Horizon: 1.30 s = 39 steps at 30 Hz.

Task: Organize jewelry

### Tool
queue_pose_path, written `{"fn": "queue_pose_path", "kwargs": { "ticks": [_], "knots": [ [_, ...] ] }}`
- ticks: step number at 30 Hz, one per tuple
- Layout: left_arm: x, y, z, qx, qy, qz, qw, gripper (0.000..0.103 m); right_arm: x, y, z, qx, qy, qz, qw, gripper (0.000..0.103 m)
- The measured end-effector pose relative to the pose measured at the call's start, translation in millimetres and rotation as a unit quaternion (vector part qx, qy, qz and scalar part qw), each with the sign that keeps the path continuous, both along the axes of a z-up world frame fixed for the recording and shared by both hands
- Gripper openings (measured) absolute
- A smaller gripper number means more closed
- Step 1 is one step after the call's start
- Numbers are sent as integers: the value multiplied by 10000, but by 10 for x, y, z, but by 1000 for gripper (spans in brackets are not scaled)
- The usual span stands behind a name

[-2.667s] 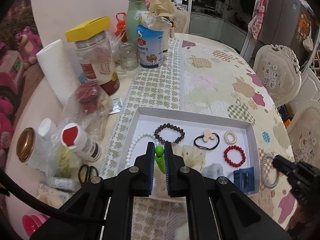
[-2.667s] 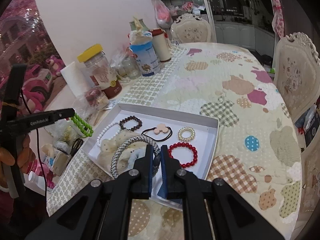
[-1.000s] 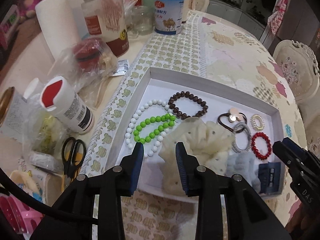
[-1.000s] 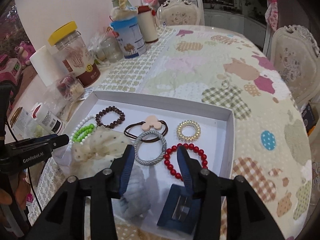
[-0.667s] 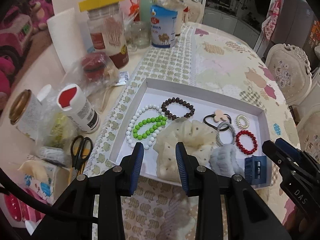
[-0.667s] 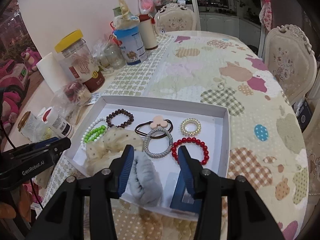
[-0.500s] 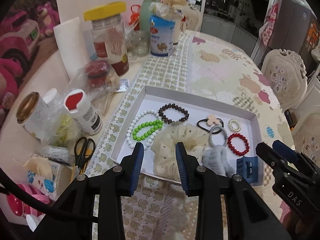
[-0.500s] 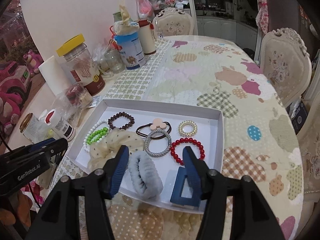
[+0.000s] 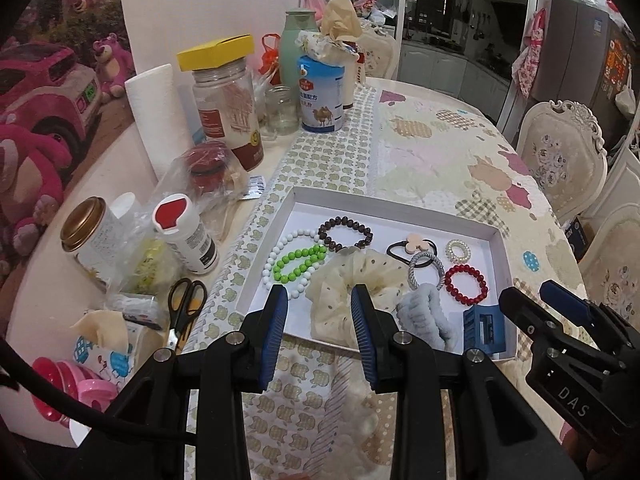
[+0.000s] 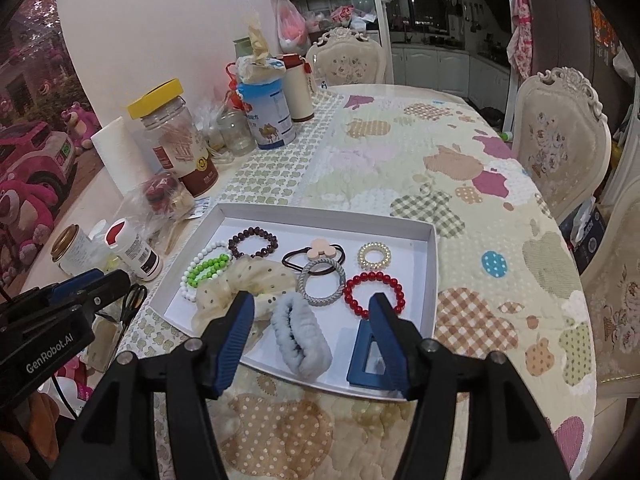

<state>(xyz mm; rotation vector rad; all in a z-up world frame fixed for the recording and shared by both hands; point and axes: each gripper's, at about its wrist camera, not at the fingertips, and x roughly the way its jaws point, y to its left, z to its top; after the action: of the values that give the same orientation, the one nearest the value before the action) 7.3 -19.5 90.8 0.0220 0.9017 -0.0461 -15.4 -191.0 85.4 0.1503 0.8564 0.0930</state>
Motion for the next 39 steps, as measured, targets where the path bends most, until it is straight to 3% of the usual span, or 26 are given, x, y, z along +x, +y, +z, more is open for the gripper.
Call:
{"fn": "queue_pose_path", "kwargs": {
  "ticks": [39],
  "knots": [
    [-169,37,10,112,-99,-55,9999,32,-127,120,68,-84,51,71,9999,65]
  ]
}}
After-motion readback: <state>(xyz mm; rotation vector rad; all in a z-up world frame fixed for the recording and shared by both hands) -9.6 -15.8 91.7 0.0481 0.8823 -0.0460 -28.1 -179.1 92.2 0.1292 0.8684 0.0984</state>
